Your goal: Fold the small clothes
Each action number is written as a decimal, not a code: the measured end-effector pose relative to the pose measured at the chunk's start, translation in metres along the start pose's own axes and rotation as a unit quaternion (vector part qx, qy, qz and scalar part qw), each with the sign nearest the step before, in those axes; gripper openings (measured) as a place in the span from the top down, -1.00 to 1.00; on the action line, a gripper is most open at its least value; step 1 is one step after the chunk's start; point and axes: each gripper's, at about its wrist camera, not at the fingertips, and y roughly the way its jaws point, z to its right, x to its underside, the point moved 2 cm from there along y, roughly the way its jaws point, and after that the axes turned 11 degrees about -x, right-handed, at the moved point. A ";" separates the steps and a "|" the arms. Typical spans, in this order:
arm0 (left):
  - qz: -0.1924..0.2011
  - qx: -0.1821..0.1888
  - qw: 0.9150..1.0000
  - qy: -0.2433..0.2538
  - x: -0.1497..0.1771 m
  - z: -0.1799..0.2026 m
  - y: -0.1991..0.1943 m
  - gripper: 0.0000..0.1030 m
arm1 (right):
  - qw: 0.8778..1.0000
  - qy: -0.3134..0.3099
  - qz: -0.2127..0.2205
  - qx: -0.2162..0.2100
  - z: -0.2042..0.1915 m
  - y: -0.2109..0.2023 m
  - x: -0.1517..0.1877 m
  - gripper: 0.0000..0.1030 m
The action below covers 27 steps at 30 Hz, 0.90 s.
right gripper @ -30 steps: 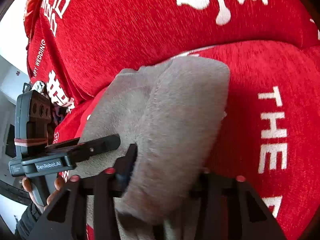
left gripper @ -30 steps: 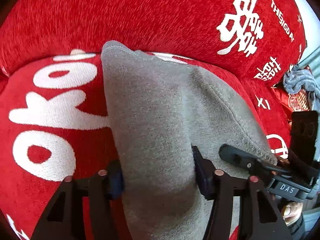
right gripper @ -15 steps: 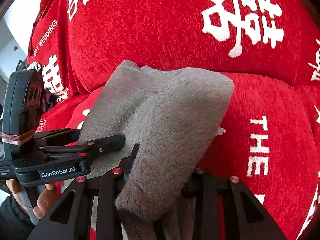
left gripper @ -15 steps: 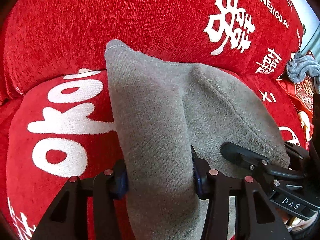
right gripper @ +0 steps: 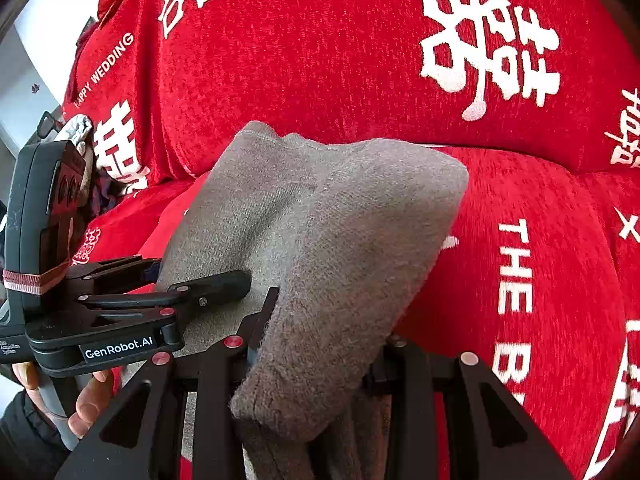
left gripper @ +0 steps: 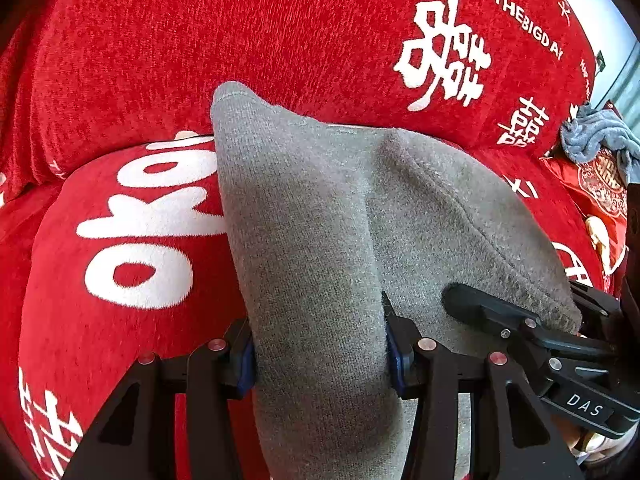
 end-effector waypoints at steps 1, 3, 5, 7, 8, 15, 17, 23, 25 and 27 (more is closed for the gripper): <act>0.001 0.000 1.000 0.000 0.003 -0.001 -0.003 0.01 | 1.000 0.000 0.000 0.001 -0.005 0.000 0.001 0.31; 0.002 0.000 1.000 -0.001 0.008 -0.002 -0.008 0.01 | 1.000 -0.004 0.000 0.004 -0.011 -0.003 0.005 0.31; 0.005 0.001 1.000 -0.001 0.014 -0.003 -0.015 0.01 | 1.000 -0.004 0.000 0.005 -0.018 -0.006 0.008 0.31; 0.008 0.000 1.000 -0.001 0.022 -0.005 -0.022 0.01 | 1.000 -0.006 0.001 0.007 -0.026 -0.011 0.014 0.31; 0.009 -0.001 1.000 -0.001 0.025 -0.005 -0.024 0.01 | 1.000 -0.007 0.001 0.008 -0.029 -0.012 0.017 0.31; 0.017 -0.010 1.000 -0.004 0.049 -0.013 -0.042 0.01 | 1.000 -0.014 0.007 0.005 -0.053 -0.021 0.036 0.31; 0.022 -0.014 1.000 -0.005 0.055 -0.015 -0.046 0.01 | 1.000 -0.017 0.008 0.004 -0.059 -0.022 0.041 0.31; 0.022 -0.009 1.000 -0.016 0.069 -0.024 -0.053 0.01 | 1.000 -0.030 0.006 0.005 -0.075 -0.023 0.051 0.31; 0.024 -0.011 1.000 -0.016 0.075 -0.026 -0.055 0.01 | 0.999 -0.032 0.005 0.005 -0.078 -0.023 0.054 0.31; 0.026 -0.014 0.999 -0.015 0.079 -0.026 -0.057 0.01 | 0.999 -0.038 0.004 0.007 -0.083 -0.023 0.058 0.31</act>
